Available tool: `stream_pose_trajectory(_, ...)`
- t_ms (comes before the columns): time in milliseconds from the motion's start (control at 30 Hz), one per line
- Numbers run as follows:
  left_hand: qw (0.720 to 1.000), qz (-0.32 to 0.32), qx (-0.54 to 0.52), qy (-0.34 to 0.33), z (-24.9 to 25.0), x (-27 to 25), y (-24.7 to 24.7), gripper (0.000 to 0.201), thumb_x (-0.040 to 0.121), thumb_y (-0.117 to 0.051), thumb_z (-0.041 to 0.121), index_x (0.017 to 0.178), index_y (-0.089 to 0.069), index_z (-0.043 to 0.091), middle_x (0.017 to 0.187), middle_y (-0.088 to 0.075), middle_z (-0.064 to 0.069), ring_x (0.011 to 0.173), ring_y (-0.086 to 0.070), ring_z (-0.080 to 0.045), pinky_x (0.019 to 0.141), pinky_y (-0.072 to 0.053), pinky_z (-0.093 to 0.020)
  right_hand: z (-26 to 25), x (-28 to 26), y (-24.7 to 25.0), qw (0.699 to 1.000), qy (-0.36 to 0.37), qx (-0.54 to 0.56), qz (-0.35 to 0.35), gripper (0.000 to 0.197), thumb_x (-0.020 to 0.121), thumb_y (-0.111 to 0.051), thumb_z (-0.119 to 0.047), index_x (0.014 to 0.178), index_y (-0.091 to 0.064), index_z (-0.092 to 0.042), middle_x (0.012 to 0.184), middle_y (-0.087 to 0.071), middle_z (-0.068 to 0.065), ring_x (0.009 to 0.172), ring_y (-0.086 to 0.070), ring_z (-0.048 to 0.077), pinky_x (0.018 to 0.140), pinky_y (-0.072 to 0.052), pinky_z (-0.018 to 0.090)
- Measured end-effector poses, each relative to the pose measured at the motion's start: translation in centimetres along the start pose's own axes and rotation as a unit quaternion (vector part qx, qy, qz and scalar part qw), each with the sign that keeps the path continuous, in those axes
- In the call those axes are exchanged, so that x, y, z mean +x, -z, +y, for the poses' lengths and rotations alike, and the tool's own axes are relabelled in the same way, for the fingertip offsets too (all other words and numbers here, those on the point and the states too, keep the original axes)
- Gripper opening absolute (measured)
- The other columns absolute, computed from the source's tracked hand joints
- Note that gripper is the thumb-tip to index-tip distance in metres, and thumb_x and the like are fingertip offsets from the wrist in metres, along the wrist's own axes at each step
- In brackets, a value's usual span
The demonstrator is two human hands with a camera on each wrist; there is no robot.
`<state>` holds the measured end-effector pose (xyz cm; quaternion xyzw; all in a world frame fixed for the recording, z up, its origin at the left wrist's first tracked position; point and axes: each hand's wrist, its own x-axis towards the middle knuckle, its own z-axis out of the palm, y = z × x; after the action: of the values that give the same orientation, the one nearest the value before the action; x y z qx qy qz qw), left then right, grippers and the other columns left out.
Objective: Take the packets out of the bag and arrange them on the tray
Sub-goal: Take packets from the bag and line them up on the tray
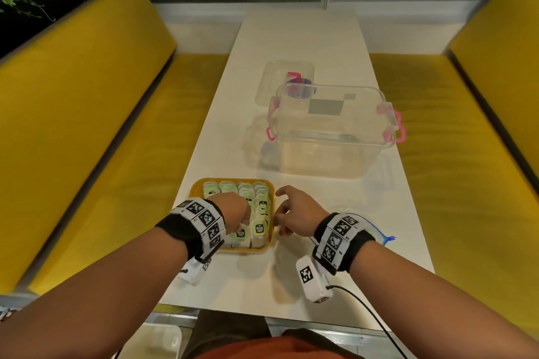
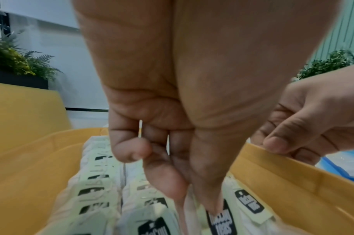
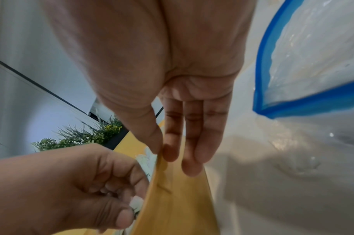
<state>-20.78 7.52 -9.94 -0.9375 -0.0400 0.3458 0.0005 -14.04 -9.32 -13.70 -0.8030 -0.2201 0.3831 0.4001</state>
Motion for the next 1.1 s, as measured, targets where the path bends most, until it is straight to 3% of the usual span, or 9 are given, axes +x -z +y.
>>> stream_pose_trajectory(100, 0.999, 0.035, -0.017, 0.015, -0.3, 0.1, -0.1, 0.038, 0.087, -0.068, 0.022, 0.123, -0.056, 0.024, 0.118, -0.062, -0.001, 0.106, -0.059, -0.022, 0.077, -0.042, -0.029, -0.1, 0.0, 0.1, 1.0, -0.003, -0.01, 0.011, 0.056, 0.089, -0.063, -0.009, 0.137, -0.035, -0.014, 0.089, -0.073, 0.008, 0.063, -0.068, 0.02, 0.07, -0.061, 0.041)
stream_pose_trajectory(200, 0.989, 0.127, -0.065, 0.025, -0.1, -0.3, 1.0, 0.035, 0.087, -0.066, 0.031, 0.119, -0.054, 0.031, 0.111, -0.064, 0.005, 0.1, -0.06, -0.019, 0.075, -0.043, -0.028, 0.2, -1.0, 1.5, 0.998, 0.008, -0.029, 0.057, 0.047, 0.092, -0.06, -0.017, 0.134, -0.04, -0.017, 0.091, -0.072, 0.003, 0.059, -0.067, 0.015, 0.06, -0.056, 0.029)
stream_pose_trajectory(367, 0.961, 0.209, -0.165, -0.068, 3.8, -0.7, 4.0, 0.02, 0.089, -0.061, 0.034, 0.109, -0.061, 0.027, 0.095, -0.068, 0.011, 0.091, -0.059, -0.012, 0.083, -0.048, -0.029, 2.2, -3.8, 6.0, 0.988, 0.004, -0.051, 0.148, 0.023, 0.088, -0.06, -0.011, 0.111, -0.059, -0.018, 0.082, -0.071, -0.003, 0.062, -0.066, 0.015, 0.063, -0.052, 0.029)
stream_pose_trajectory(533, 0.938, 0.221, -0.222, -0.151, 10.1, 1.2, 3.8, 0.019, 0.089, -0.063, 0.029, 0.108, -0.061, 0.027, 0.087, -0.069, 0.011, 0.074, -0.053, -0.005, 0.072, -0.04, -0.022, 5.3, -6.8, 8.6, 0.959, -0.038, -0.175, 0.22, 0.011, 0.084, -0.071, -0.026, 0.092, -0.064, -0.023, 0.082, -0.055, -0.004, 0.079, -0.053, 0.016, 0.069, -0.037, 0.026)
stream_pose_trajectory(667, 0.934, 0.19, -0.241, -0.183, 14.1, 2.8, 1.8, 0.016, 0.09, -0.06, 0.021, 0.105, -0.067, 0.022, 0.092, -0.07, 0.005, 0.082, -0.06, -0.012, 0.075, -0.043, -0.021, 8.1, -8.4, 8.4, 0.945, -0.127, -0.194, 0.232, 0.02, 0.073, -0.08, -0.033, 0.079, -0.061, -0.031, 0.099, -0.047, 0.003, 0.1, -0.053, 0.024, 0.08, -0.047, 0.03)
stream_pose_trajectory(733, 0.939, 0.174, -0.235, -0.181, 15.4, 3.7, 0.5, 0.018, 0.091, -0.059, 0.018, 0.106, -0.069, 0.02, 0.097, -0.071, 0.001, 0.089, -0.063, -0.015, 0.078, -0.045, -0.021, 9.3, -9.2, 7.8, 0.942, -0.163, -0.195, 0.222, 0.023, 0.07, -0.081, -0.036, 0.084, -0.064, -0.033, 0.106, -0.044, 0.005, 0.109, -0.047, 0.028, 0.087, -0.048, 0.034)
stream_pose_trajectory(833, 0.954, 0.148, -0.209, -0.157, 16.6, 4.8, -1.5, 0.021, 0.09, -0.061, 0.025, 0.109, -0.068, 0.019, 0.104, -0.071, 0.001, 0.097, -0.064, -0.018, 0.085, -0.048, -0.026, 10.9, -9.9, 7.2, 0.942, -0.184, -0.192, 0.203, 0.04, 0.072, -0.081, -0.036, 0.108, -0.064, -0.032, 0.118, -0.041, 0.007, 0.115, -0.041, 0.03, 0.093, -0.045, 0.033)
stream_pose_trajectory(967, 0.968, 0.132, -0.179, -0.113, 17.9, 5.6, -2.9, 0.023, 0.09, -0.059, 0.038, 0.1, -0.07, 0.019, 0.1, -0.07, 0.0, 0.097, -0.062, -0.021, 0.084, -0.05, -0.032, 12.0, -10.1, 6.5, 0.953, -0.16, -0.174, 0.189, 0.056, 0.075, -0.079, -0.026, 0.126, -0.054, -0.028, 0.126, -0.046, 0.009, 0.113, -0.052, 0.03, 0.096, -0.046, 0.033)
stream_pose_trajectory(1100, 0.975, 0.122, -0.163, -0.089, 19.1, 5.7, -3.0, 0.026, 0.092, -0.054, 0.036, 0.097, -0.073, 0.019, 0.097, -0.071, -0.001, 0.092, -0.064, -0.021, 0.078, -0.05, -0.03, 12.5, -10.4, 5.7, 0.964, -0.137, -0.125, 0.188, 0.065, 0.081, -0.072, -0.01, 0.139, -0.044, -0.021, 0.132, -0.043, 0.011, 0.111, -0.057, 0.027, 0.091, -0.043, 0.024)
